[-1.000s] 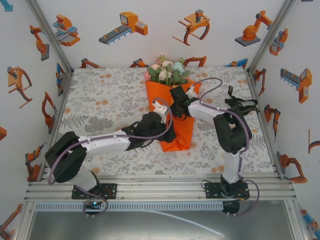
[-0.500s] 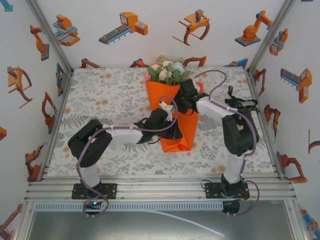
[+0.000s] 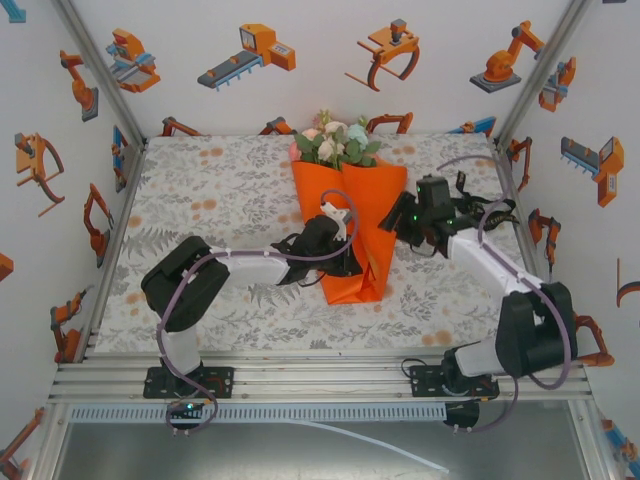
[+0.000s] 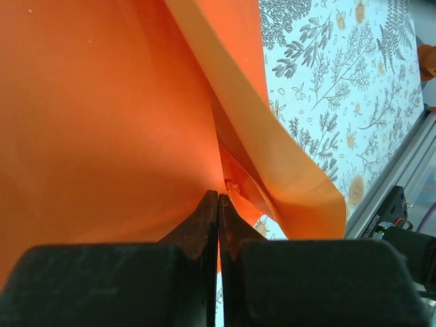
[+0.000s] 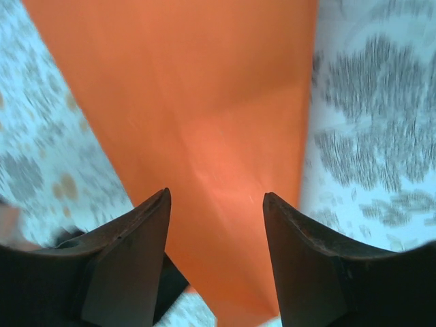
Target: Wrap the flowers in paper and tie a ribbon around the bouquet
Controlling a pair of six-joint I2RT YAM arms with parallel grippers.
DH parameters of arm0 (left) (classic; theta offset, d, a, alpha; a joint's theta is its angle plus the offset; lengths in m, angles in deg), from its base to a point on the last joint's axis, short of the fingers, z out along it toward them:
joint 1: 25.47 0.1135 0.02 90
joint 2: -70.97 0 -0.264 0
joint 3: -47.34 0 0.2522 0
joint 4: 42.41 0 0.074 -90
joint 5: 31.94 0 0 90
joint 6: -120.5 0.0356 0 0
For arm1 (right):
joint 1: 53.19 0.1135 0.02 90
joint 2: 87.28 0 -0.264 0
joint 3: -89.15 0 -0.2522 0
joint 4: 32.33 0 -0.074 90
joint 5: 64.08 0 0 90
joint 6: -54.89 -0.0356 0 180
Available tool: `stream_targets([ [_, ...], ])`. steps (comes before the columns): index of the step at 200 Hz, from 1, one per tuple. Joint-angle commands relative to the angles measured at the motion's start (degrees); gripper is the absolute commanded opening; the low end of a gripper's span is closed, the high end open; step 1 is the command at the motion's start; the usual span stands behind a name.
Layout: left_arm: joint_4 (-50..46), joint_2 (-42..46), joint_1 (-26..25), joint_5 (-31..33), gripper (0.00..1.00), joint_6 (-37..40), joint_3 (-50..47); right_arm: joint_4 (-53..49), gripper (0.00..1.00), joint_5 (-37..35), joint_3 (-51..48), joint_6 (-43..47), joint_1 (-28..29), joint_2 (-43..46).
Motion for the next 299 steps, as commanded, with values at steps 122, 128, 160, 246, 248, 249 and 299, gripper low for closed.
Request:
stream_targets([
  [122,-12.31,2.61,-0.29,8.08,0.22,4.47,6.02,3.19,0.73,-4.12,-20.01,2.73,11.04,23.65],
  [128,-12.41,2.75,-0.34,8.07,0.22,4.36,5.73,3.05,0.73,-6.25,-19.74,3.24,11.04,22.57],
  [160,-16.59,6.81,-0.34,11.59,0.24,4.18,2.57,-0.65,0.41,-10.22,-15.55,7.03,11.64,17.5],
  [246,-23.98,9.6,0.89,22.46,0.37,2.74,-0.98,0.68,0.0,-4.53,-13.12,9.21,13.74,19.17],
  [248,-23.72,9.23,0.93,22.21,0.37,2.72,-0.89,0.63,0.0,-4.45,-12.77,9.53,14.02,18.87],
  [249,-23.57,9.14,0.95,22.16,0.37,2.75,-0.81,0.47,0.0,-4.44,-12.61,9.66,14.16,18.79],
  [299,-18.95,3.54,0.71,17.25,0.37,1.17,0.72,3.49,0.0,-1.61,-7.76,12.52,19.99,14.57],
])
